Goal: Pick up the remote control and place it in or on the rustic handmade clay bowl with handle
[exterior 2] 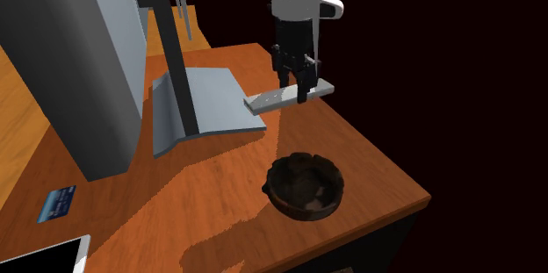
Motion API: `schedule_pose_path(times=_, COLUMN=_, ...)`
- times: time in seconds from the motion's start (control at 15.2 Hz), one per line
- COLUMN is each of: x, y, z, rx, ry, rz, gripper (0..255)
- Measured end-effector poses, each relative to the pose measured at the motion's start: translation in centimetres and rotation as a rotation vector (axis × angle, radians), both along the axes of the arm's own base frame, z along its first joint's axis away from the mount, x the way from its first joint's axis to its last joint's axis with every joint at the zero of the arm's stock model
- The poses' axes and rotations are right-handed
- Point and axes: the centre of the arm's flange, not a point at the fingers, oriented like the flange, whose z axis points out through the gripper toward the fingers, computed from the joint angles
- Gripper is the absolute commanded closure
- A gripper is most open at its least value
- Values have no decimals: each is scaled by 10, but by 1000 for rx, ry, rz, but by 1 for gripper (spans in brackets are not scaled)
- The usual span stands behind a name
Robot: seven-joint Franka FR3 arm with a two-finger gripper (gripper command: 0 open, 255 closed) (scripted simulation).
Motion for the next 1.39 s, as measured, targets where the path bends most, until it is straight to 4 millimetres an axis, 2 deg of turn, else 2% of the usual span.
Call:
schedule_pose_path(times=0.79, x=-156, y=26, z=6, rx=0, ry=0, rz=0, gripper=255)
schedule_pose_path(times=0.99, x=-166, y=29, z=-6, rx=0, ry=0, rz=0, gripper=255)
schedule_pose_path(times=1.39, x=-167, y=29, z=-37, rx=0, ry=0, rz=0, gripper=255)
